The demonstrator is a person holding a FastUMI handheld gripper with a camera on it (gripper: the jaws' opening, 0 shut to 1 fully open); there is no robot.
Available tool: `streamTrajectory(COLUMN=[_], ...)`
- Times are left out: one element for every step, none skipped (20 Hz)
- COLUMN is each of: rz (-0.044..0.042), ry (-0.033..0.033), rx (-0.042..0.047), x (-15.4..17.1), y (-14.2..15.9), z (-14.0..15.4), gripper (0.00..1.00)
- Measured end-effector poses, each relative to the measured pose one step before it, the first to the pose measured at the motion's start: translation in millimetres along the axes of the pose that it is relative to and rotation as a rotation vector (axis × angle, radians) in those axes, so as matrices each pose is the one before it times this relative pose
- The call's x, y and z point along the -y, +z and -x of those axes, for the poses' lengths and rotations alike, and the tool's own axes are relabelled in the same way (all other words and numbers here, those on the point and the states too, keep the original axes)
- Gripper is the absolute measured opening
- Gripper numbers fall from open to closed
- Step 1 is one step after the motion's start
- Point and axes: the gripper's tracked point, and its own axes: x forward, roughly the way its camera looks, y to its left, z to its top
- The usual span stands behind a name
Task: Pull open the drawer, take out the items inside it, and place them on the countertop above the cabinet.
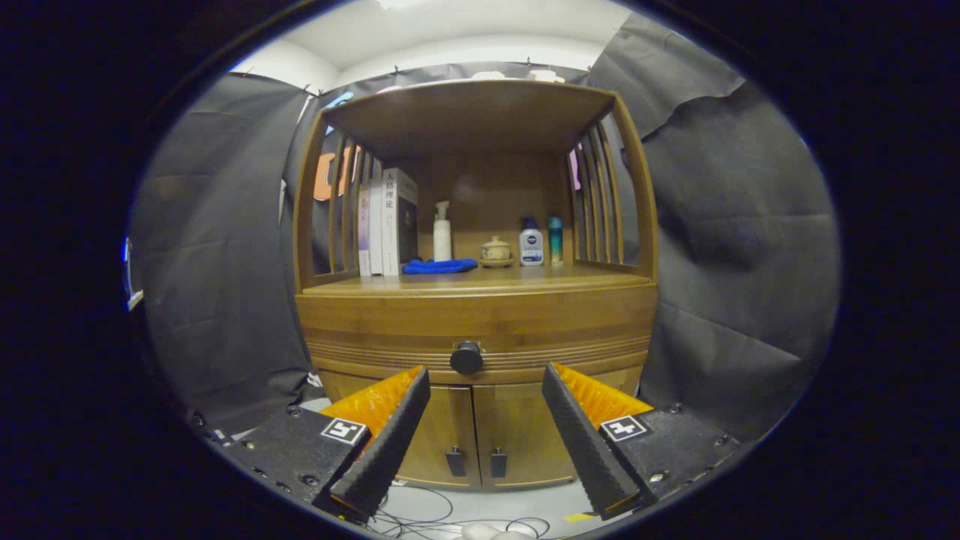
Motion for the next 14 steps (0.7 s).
streamTrajectory(rz=[0.00025, 0.00886, 0.00714, -0.01003, -0.01591, -0.01494, -0.00738, -0.00392, 0.00188, 0.00451, 0.00999, 0.00823, 0.00738, 0.01001], ry=[-0.00036, 0.00634, -0.00561, -0.00254, 0.00068, 0.00066, 0.00602, 0.00688, 0.00386, 0.00023, -0.01019, -0.00103, -0.01222, -0.02261], rx=[0.00586, -0.0106, -0.02095, -0.0095, -0.0079, -0.01841, -0.02219, -0.01046, 0.0011, 0.00959, -0.01057, -0.01137, -0.00716, 0.02631], x=[0.46, -2.2, -0.29, 1.39, -2.64, -1.66, -3.85, -3.8, -2.82, -2.66, -0.18, -2.86, -1.46, 4.58], y=[-1.18, -4.82, -6.72, -1.02, 0.12, -2.42, -3.86, 0.11, 0.93, 2.67, -2.83, -2.36, -0.79, 3.98], z=[-13.88, -15.8, -17.07, -14.85, -15.29, -11.73, -13.24, -9.35, -7.72, -7.3, -5.66, -4.58, -2.28, -8.79], gripper=[0.99, 0.99, 0.99, 0.99, 0.99, 0.99, 0.99, 0.99, 0.99, 0.98, 0.99, 0.95, 0.91, 0.87])
